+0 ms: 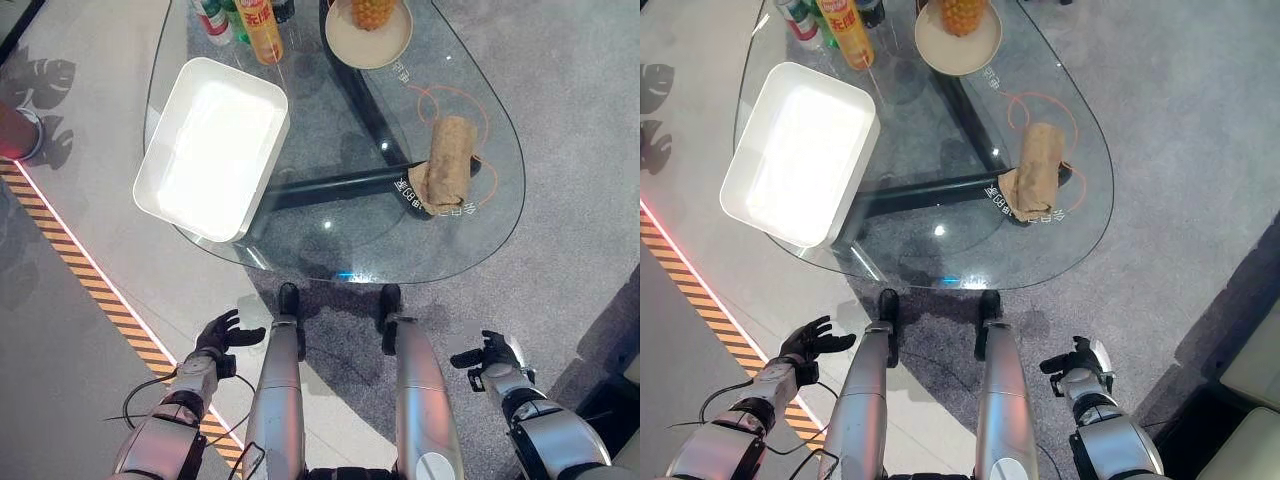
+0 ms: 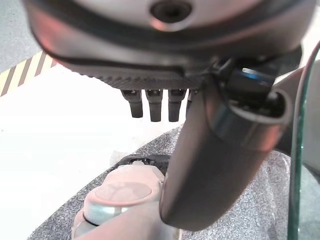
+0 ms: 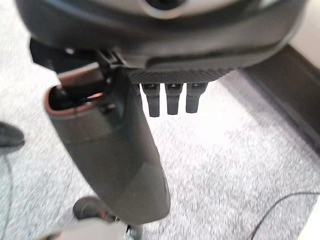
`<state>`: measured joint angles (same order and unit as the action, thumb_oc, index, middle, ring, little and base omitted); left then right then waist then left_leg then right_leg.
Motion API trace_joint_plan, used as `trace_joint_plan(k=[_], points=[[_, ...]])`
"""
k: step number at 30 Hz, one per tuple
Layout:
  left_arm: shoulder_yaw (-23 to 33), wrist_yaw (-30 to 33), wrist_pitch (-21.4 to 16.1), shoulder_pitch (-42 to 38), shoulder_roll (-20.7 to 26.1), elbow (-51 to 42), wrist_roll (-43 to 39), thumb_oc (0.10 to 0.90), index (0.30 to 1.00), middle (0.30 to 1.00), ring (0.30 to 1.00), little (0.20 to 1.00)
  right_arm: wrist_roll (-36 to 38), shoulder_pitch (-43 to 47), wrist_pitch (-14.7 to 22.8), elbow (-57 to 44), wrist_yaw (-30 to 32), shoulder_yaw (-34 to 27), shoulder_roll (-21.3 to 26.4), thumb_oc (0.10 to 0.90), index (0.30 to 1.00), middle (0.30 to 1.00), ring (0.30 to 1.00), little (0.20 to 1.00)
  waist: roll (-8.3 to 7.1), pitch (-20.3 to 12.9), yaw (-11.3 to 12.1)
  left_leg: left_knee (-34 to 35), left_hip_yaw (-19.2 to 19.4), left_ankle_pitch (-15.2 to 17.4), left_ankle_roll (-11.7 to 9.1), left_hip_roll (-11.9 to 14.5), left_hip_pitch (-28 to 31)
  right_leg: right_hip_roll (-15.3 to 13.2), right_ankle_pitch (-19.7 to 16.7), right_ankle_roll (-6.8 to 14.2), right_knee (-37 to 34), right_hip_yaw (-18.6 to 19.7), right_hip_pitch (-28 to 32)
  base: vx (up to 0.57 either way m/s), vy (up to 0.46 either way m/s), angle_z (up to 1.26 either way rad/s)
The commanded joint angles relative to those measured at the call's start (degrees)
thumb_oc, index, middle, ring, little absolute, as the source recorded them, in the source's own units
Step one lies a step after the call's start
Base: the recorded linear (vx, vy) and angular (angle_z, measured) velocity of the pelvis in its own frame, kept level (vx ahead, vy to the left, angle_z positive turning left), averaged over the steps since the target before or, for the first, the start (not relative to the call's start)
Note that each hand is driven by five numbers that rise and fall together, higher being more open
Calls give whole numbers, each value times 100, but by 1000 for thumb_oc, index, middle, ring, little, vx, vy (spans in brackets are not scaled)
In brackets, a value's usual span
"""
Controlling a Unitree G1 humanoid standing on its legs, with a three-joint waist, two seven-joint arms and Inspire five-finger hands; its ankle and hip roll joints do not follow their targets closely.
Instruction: Wipe the table with a cloth and put it in the basket.
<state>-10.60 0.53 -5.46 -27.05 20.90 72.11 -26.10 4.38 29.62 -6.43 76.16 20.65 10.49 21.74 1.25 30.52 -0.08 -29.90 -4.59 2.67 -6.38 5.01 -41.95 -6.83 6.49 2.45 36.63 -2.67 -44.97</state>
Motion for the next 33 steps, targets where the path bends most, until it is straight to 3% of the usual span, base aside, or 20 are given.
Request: trace_joint_plan(k=[1, 6, 11, 17, 25, 33], points=[[-21, -2, -130, 398, 232, 59, -106, 800, 900, 900, 900, 900, -67, -409, -118, 74, 795, -295, 499, 800, 900, 900, 900, 900, -41, -73, 43, -850, 233, 324, 544, -379, -179, 82, -75, -300, -35, -55, 376, 20, -6, 3], [-48, -19, -192, 497, 215, 96, -116, 800, 900, 900, 900, 900, 358, -384, 345, -100, 1578, -636, 712, 800, 900, 900, 900, 900, -53, -73, 29, -817, 236, 344, 558, -361, -109, 89, -65, -294, -60, -48, 448, 27, -4, 1], [-73, -24, -207, 569, 246, 62, -123, 800, 900, 900, 900, 900, 818, -382, 1066, -277, 1861, -1036, 929, 800, 900, 900, 900, 900, -60, -73, 28, -813, 239, 373, 582, -356, -76, 88, -47, -290, -47, -58, 488, 12, -5, 1], [-130, 36, -182, 647, 236, -28, -154, 800, 900, 900, 900, 900, 853, -251, 1738, -964, 2277, -1272, 1056, 800, 900, 900, 900, 900, -71, -73, 3, -827, 240, 403, 610, -362, -69, 115, -50, -281, -10, -41, 461, 5, 0, 0], [-206, 120, -89, 745, 218, -212, -279, 800, 900, 900, 900, 900, 928, 35, 2131, -2229, 2771, -1286, 1197, 800, 900, 900, 900, 900, -69, -73, -29, -748, 248, 370, 618, -362, -22, 135, -46, -296, -44, -43, 493, 0, 0, 0], [-235, 139, -8, 748, 213, -304, -327, 800, 900, 900, 900, 900, 1065, 326, 2329, -3016, 2857, -1188, 1208, 800, 900, 900, 900, 900, -42, -73, -47, -738, 269, 373, 616, -363, -53, 152, -16, -309, -6, -38, 435, 1, 4, 0]])
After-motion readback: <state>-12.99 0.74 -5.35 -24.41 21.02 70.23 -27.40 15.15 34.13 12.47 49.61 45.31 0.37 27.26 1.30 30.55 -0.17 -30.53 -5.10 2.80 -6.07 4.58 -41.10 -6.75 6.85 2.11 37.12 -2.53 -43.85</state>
